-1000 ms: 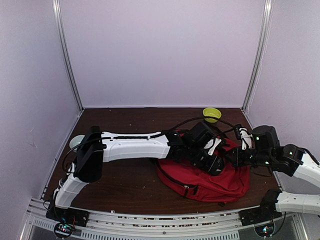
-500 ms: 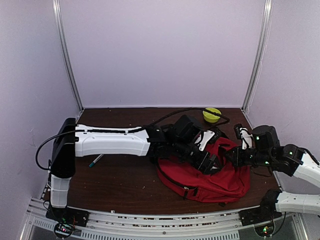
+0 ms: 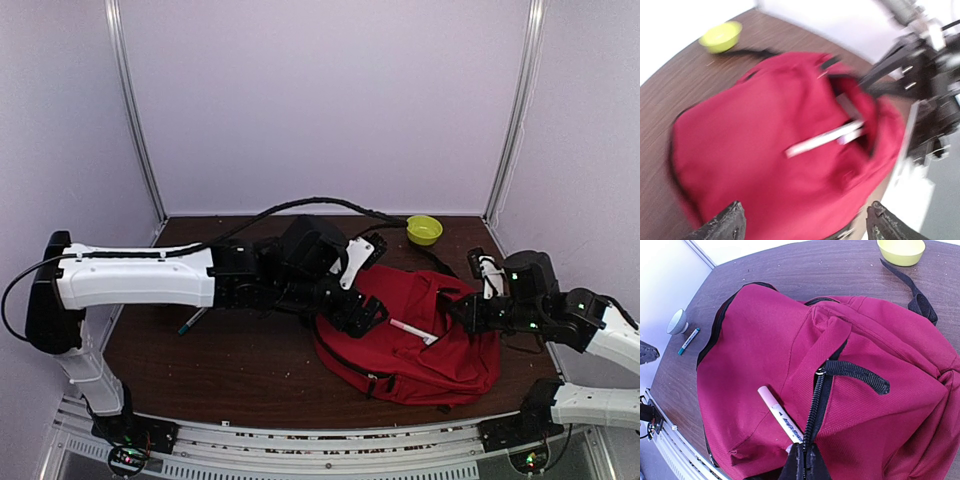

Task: Pack the student bag
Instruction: Move the pen to the center of the board.

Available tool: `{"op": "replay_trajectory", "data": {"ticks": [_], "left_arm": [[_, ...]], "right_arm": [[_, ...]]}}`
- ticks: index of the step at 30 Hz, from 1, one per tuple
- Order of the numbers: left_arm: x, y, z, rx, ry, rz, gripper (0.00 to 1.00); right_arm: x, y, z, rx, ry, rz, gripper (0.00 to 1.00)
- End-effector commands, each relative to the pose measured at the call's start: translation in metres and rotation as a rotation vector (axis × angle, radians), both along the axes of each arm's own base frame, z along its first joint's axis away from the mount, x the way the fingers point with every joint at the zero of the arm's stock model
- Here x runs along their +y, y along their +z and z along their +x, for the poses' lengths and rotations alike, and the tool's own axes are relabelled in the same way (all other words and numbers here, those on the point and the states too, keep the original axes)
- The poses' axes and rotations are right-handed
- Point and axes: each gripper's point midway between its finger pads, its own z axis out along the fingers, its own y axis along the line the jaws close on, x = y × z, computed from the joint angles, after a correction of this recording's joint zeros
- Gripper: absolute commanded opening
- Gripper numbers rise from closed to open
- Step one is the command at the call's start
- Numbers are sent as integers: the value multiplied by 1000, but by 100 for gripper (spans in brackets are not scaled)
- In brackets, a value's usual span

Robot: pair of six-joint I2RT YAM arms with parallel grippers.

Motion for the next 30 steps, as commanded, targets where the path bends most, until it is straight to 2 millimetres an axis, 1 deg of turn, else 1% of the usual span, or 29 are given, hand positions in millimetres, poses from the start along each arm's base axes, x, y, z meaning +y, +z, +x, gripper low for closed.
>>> {"op": "replay_trajectory", "data": {"ticks": [1,3,6,13,16,20,23,26,30], "left_arm": [[66,-22,32,-81,190,200,84],[93,-32,38,-69,248,251,84],[138,-46,52,-31,359,305,83],[245,-87,76,56,589,446,82],[280,-109,79,132,651,473,82],[321,-124,90,198,776,488,84],[344,-136,96,258,850,479,84],[359,-145,100,309,895,439,84],[371,-153,105,337,930,405,84]], "right_arm": [[4,10,3,-17,0,17,0],[6,9,4,-12,4,16,0],[8,10,5,-10,7,18,0],[10,11,6,-6,13,24,0],[11,12,6,-4,14,22,0],[12,13,7,-2,14,25,0],[12,13,7,2,14,25,0],[11,13,6,5,11,21,0],[9,11,5,6,6,20,0]]}}
